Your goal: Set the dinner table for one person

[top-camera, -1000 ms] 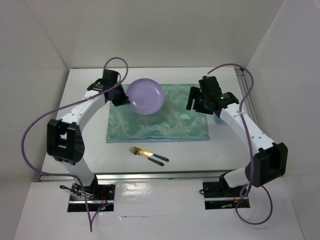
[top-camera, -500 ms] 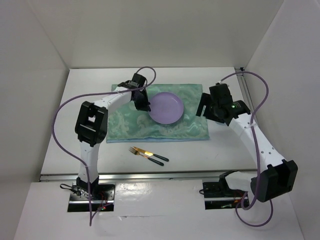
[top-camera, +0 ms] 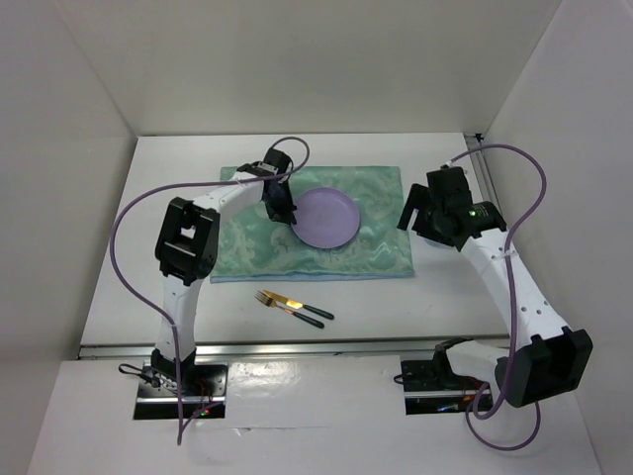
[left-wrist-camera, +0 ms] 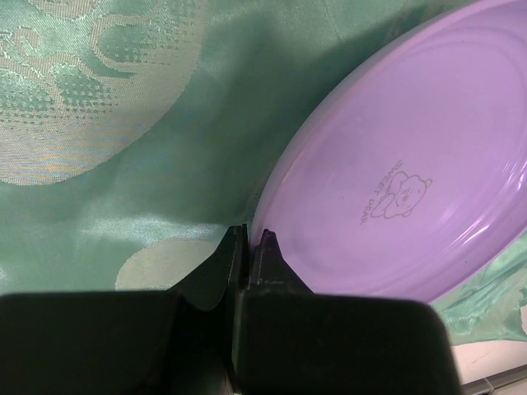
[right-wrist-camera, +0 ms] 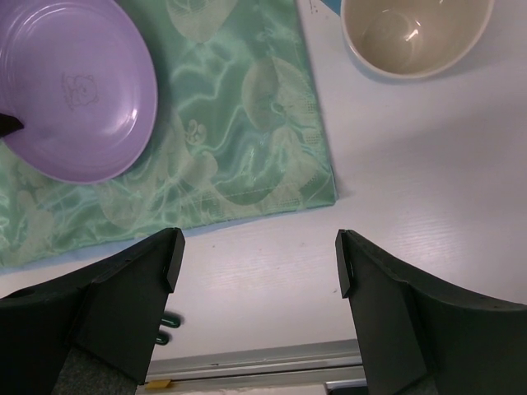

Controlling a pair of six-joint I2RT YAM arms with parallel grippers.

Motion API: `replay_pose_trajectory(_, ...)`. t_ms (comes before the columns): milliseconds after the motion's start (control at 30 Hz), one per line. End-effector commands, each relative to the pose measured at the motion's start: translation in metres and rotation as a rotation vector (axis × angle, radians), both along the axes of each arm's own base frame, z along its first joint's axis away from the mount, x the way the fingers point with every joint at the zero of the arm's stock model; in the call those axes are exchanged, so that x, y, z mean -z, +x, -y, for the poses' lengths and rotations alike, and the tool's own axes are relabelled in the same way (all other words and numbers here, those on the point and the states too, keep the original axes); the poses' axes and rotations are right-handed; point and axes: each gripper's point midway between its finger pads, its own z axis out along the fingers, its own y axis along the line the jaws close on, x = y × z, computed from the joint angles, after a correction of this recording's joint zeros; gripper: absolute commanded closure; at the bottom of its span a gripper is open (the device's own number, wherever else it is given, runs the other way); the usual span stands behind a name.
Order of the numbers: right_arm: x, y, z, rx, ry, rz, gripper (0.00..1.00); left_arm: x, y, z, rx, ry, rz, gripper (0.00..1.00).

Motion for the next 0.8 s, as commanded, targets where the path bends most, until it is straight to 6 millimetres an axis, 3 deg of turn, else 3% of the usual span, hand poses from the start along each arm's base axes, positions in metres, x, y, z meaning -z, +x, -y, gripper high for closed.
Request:
replay_pose_trajectory(0, -0.002, -0.005, 0.006, 0.009, -0.018, -0.003, 0.13, -0.026, 0.011, -0.009, -0.047, 0.019, 0.078, 1.0)
replay_pose_trajectory(167, -0.001, -0.006, 0.013, 0.056, -0.009, -0.009, 0.13, -0.027, 0.017, -0.01, -0.059, -0.009, 0.064, 1.0)
replay_pose_trajectory(300, 0.002, -0.009, 0.036, 0.202, 0.057, -0.018, 0.13, -0.019, 0.015, -0.014, -0.083, 0.016, 0.026, 1.0)
replay_pose_trajectory(333, 0.003, -0.011, 0.043, 0.233, 0.064, -0.017, 0.13, -0.019, 0.015, -0.016, -0.088, 0.024, 0.03, 0.85)
replay_pose_trajectory(433, 0.001, -0.008, 0.057, 0.314, 0.113, 0.014, 0.13, -0.018, 0.015, -0.02, -0.097, 0.045, 0.027, 0.63)
replay_pose_trajectory(467, -0.003, -0.002, 0.063, 0.335, 0.117, 0.044, 0.13, -0.018, 0.011, -0.023, -0.102, 0.059, 0.022, 0.49)
replay_pose_trajectory(533, -0.007, 0.003, 0.068, 0.325, 0.112, 0.068, 0.14, -0.029, 0.011, -0.027, -0.098, 0.073, 0.046, 0.34)
replay_pose_trajectory(667, 0.007, 0.024, 0.091, 0.364, 0.105, 0.041, 0.16, -0.061, 0.011, -0.032, -0.086, 0.087, 0.09, 0.29)
replay_pose_trajectory(767, 0.019, 0.039, 0.107, 0.407, 0.11, 0.019, 0.17, -0.096, 0.006, -0.031, -0.074, 0.079, 0.14, 0.27)
